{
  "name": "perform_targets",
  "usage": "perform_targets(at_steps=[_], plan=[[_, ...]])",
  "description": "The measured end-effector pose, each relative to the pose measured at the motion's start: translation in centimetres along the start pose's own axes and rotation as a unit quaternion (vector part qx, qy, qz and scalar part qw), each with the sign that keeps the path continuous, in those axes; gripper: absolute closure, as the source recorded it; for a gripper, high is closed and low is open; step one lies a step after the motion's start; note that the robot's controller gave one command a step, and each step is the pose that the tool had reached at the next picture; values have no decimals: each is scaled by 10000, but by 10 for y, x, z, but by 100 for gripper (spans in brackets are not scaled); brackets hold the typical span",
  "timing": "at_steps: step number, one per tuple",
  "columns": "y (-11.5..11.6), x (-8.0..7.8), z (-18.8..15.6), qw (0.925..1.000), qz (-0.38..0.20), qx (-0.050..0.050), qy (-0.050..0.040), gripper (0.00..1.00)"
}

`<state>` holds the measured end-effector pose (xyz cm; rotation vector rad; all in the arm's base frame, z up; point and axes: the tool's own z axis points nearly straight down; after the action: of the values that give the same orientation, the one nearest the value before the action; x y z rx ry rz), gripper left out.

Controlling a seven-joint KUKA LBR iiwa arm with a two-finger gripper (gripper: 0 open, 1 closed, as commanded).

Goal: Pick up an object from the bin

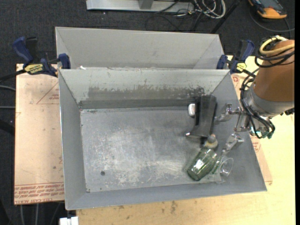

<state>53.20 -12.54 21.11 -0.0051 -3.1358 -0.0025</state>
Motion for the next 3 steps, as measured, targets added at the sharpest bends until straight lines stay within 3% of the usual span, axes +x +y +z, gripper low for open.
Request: perform_targets(at_steps=[1, 2, 3], plan=[[0, -2, -4, 10000, -13, 7, -36, 0], [-5, -16, 24, 9995, 294, 10, -76, 0], [-6, -2, 83, 9999, -137, 18, -5, 0]])
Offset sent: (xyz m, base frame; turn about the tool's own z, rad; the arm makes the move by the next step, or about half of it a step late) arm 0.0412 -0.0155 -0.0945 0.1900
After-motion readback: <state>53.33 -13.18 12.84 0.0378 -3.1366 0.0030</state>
